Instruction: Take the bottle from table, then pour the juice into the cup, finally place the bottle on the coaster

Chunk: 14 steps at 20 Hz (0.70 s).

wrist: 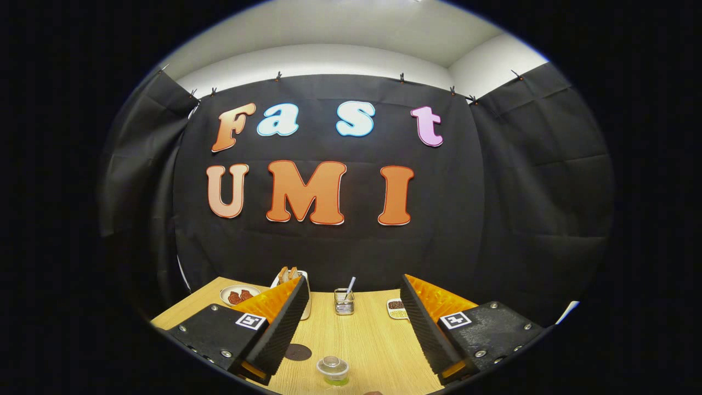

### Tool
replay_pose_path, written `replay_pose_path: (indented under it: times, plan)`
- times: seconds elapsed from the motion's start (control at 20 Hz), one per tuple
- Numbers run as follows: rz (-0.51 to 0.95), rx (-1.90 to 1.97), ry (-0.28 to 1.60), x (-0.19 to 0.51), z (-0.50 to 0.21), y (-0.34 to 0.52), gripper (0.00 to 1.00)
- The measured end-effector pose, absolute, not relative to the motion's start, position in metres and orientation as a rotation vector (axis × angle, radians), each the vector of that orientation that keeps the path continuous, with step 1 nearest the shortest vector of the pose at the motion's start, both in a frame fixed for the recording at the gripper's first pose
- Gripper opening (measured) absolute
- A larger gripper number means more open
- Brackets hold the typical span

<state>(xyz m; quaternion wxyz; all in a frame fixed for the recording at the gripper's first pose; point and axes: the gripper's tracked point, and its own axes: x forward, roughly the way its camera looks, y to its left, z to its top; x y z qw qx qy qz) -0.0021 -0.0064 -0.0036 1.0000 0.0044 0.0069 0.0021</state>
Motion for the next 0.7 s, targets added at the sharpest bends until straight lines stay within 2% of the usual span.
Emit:
replay_pose_path:
  times: [0.7]
  plan:
    - [0.018, 0.032, 0.039, -0.019, -0.029, -0.003, 0.99]
